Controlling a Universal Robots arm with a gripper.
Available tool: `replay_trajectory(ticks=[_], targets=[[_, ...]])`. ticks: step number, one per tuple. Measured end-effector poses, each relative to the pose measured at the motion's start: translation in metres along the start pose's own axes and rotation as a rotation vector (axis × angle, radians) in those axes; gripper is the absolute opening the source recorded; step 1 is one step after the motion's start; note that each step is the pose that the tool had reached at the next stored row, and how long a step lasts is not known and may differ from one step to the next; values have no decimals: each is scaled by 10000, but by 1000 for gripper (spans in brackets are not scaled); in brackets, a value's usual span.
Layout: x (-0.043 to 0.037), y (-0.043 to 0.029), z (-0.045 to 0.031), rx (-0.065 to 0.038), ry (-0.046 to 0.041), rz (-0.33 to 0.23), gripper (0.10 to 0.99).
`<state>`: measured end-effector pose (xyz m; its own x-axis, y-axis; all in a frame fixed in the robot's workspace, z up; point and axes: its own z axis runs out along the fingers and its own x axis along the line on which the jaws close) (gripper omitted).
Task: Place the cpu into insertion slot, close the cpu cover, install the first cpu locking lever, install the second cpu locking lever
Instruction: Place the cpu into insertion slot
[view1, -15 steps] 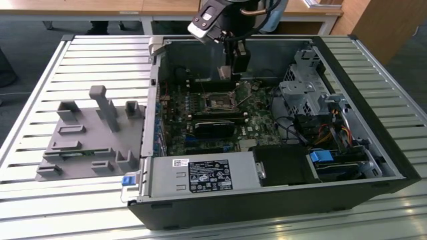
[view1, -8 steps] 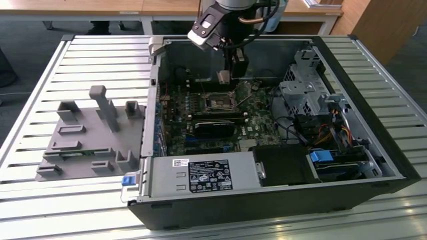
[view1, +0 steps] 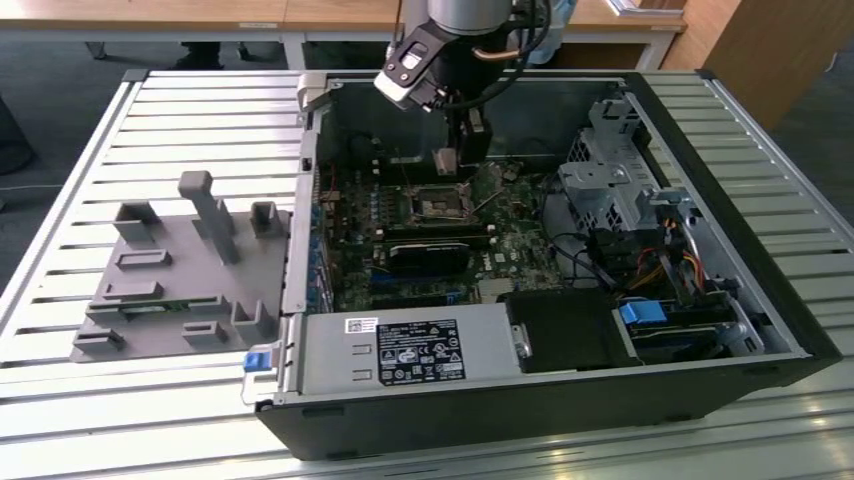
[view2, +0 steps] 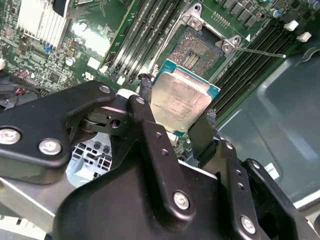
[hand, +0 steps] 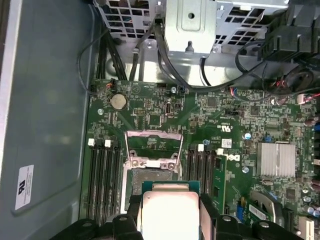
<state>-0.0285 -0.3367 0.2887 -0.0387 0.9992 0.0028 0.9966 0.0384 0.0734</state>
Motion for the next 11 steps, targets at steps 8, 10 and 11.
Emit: replay_trajectory(ticks=[8, 10, 11], targets=[[8, -29, 136, 0, -7, 1, 541], [9, -38, 161, 0, -11, 2, 541], [9, -44, 175, 1, -12, 2, 541]])
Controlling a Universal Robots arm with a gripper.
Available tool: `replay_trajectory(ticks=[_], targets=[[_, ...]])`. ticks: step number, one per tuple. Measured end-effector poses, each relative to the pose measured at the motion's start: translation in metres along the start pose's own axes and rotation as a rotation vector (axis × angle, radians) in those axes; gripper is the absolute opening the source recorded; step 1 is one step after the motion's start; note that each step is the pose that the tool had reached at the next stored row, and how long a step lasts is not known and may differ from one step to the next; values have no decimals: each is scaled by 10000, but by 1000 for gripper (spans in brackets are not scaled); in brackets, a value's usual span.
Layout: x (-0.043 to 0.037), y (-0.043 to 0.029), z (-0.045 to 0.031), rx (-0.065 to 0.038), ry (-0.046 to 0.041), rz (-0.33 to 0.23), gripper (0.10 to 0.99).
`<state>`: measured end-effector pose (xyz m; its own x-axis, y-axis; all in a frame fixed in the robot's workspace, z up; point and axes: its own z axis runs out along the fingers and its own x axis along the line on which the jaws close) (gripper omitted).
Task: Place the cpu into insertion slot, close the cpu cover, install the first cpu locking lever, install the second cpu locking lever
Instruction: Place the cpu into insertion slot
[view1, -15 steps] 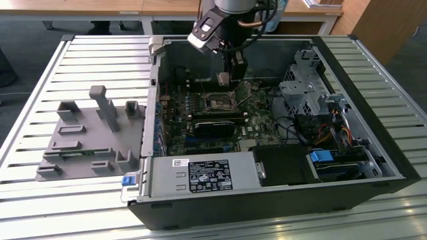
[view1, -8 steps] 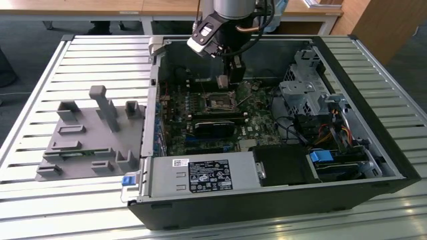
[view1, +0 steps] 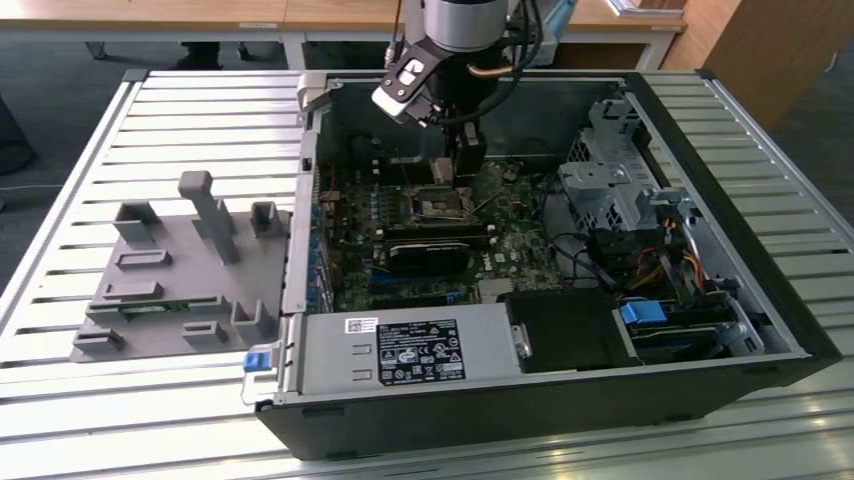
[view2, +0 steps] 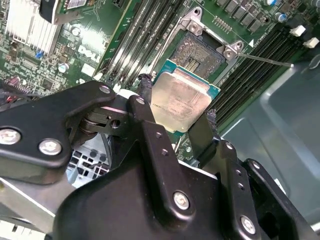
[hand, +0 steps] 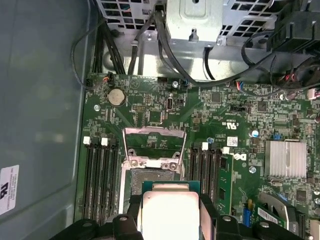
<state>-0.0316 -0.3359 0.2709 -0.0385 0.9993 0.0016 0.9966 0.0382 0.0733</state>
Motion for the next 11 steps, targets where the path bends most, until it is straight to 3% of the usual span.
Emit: replay_trajectory(ticks=[11], targets=[[19, -69, 190, 1, -19, -2, 541]])
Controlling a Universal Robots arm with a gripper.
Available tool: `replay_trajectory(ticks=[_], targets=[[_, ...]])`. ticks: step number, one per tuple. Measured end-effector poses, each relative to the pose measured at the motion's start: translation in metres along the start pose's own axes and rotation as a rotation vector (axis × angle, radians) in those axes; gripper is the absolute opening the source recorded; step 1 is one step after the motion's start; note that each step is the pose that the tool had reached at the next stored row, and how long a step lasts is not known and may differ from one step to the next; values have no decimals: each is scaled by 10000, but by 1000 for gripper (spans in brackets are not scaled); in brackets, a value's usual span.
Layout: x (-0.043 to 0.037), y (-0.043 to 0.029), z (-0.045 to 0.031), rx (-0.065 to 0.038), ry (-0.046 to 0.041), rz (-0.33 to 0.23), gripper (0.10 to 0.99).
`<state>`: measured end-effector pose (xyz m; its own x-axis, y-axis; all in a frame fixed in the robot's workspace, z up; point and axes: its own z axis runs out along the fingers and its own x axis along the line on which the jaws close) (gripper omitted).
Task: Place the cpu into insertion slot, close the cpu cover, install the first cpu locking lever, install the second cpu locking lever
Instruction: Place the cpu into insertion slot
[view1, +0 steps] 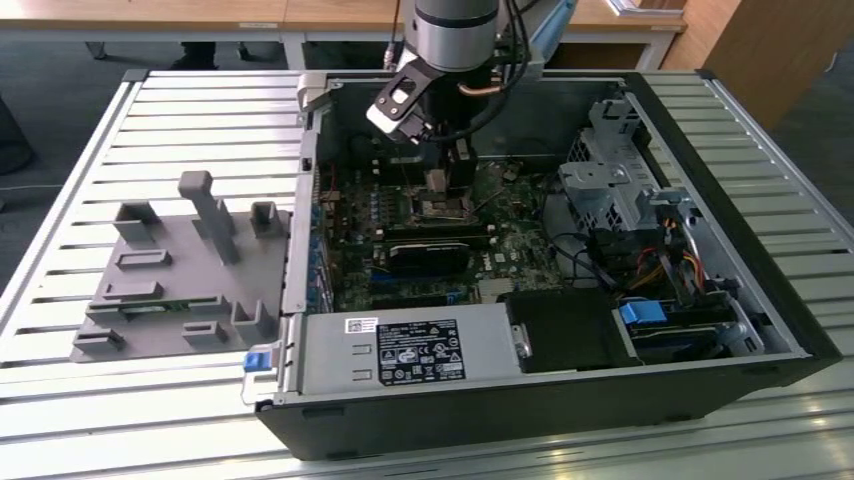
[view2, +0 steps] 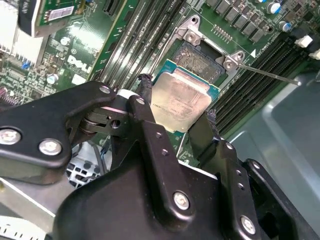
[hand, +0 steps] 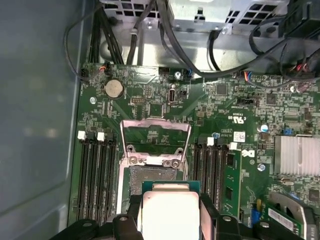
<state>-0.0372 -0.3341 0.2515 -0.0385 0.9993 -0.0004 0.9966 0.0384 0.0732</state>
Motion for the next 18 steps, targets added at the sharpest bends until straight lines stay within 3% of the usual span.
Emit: replay_trajectory(ticks=[9, 18], targets=[[26, -17, 147, 0, -6, 83, 541], [27, -23, 200, 1, -6, 82, 541]])
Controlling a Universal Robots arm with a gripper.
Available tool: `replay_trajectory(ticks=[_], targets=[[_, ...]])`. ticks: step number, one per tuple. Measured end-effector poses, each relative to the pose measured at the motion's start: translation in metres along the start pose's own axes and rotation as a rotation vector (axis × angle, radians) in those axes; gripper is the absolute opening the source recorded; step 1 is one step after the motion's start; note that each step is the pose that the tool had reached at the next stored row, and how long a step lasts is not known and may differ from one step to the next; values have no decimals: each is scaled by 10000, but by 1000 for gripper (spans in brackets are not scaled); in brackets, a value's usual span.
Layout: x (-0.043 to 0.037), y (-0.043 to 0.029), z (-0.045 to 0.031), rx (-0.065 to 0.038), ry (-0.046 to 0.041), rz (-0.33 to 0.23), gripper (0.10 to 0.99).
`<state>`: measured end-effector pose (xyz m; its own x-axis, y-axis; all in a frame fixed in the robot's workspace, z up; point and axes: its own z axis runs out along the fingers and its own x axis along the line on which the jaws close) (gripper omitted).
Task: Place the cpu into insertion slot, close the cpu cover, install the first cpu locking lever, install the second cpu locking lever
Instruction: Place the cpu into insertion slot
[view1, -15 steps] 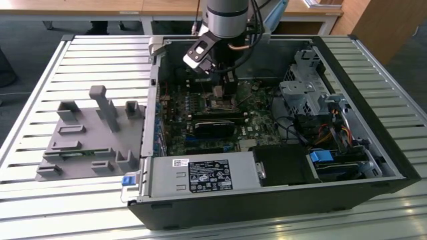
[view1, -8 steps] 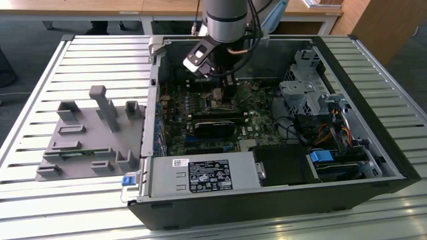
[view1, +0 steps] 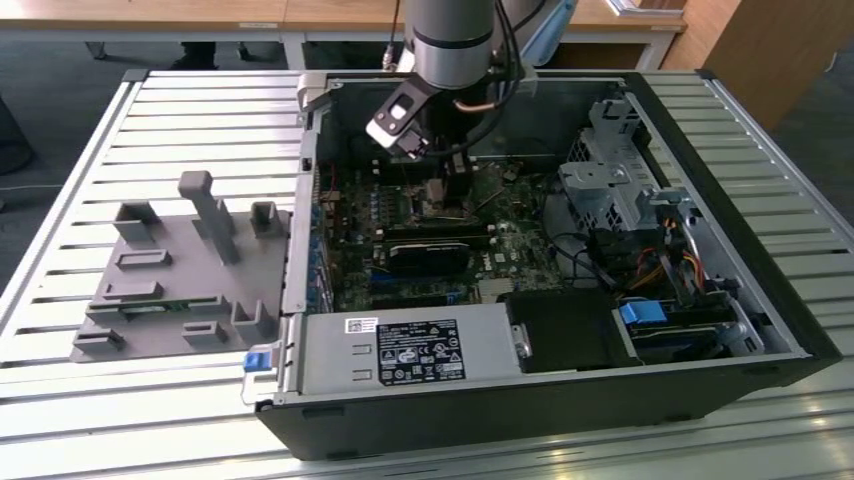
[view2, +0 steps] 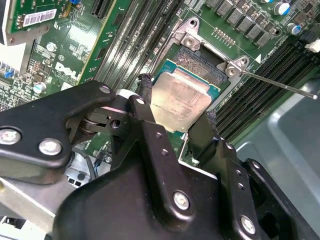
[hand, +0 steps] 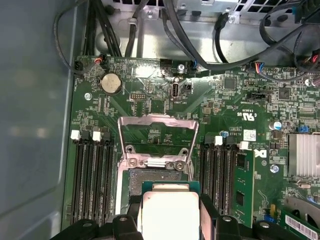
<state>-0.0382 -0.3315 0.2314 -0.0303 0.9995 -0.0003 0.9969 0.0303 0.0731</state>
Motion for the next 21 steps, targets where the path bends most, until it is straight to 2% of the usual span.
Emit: replay_trajectory(ticks=[13, 18, 21], targets=[[0, -4, 49, 1, -5, 0, 541], [0, -5, 66, 1, -24, -1, 541], [0, -6, 81, 2, -64, -4, 541]])
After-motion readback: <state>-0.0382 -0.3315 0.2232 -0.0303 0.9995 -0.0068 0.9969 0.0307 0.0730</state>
